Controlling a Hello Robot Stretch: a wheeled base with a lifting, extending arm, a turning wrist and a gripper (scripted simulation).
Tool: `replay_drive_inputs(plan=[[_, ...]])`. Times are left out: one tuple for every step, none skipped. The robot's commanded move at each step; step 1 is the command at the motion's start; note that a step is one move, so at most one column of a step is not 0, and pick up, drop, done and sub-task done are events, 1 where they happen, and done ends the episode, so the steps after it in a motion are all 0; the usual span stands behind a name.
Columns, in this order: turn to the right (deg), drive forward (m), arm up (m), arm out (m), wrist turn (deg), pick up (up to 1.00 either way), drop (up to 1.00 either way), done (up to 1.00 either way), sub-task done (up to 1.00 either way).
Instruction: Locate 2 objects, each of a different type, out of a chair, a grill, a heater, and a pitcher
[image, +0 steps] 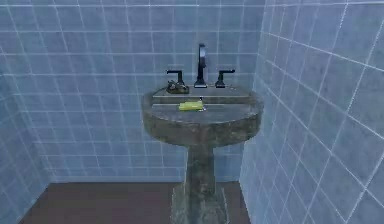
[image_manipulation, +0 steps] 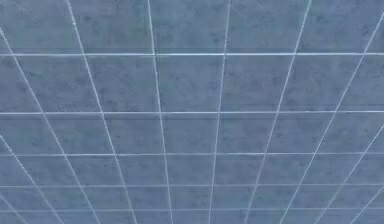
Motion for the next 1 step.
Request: replay_drive_inputs(plan=[[-45.0,0.00,0.00,0.00,0.0,0.00,0.00,0.00,0.00]])
